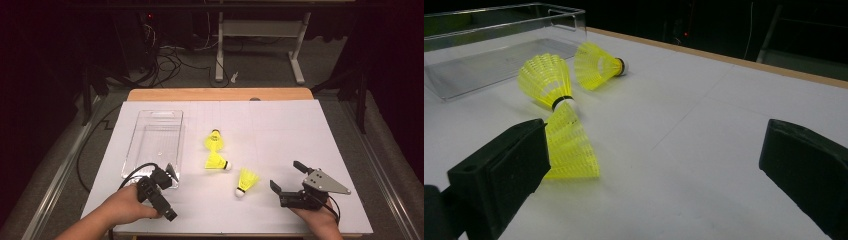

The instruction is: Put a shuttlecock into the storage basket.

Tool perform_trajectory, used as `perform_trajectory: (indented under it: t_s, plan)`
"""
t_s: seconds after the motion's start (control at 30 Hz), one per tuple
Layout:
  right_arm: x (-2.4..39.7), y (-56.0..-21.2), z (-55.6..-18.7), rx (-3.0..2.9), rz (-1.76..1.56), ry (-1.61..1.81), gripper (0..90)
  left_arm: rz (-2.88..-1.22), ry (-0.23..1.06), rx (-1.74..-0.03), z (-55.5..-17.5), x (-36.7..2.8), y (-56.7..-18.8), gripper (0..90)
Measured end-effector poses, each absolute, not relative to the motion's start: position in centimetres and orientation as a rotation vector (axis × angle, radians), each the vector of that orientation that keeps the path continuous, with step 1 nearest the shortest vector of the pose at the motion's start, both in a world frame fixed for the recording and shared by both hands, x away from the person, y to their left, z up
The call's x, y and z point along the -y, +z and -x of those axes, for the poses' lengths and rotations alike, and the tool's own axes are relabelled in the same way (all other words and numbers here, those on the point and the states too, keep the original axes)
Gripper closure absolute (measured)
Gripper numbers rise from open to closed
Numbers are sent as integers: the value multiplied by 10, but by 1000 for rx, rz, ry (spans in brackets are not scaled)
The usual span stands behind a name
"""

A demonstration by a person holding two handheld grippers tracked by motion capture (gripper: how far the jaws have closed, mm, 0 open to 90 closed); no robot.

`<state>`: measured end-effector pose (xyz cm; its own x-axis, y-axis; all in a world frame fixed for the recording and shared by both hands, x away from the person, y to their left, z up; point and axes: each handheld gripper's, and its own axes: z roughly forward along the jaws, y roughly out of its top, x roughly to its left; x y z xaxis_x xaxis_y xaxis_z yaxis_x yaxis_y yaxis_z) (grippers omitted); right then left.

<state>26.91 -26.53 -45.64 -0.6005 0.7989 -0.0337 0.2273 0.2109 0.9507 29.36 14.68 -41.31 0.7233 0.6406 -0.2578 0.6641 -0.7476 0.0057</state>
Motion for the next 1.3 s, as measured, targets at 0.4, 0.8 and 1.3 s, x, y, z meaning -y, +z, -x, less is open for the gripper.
perform_trajectory:
  t_s: [0.4, 0.8, 1.3]
  plan:
    - [265, -456, -268, -1959, -947, 1410, 4, -2859, -410, -1005, -301, -112, -408, 6]
    - [266, -456, -268, -1953, -950, 1423, 4, -2876, -400, -930, -312, -80, -392, 6]
    - [269, -454, -267, -1943, -956, 1438, 4, -2870, -390, -927, -334, -59, -382, 6]
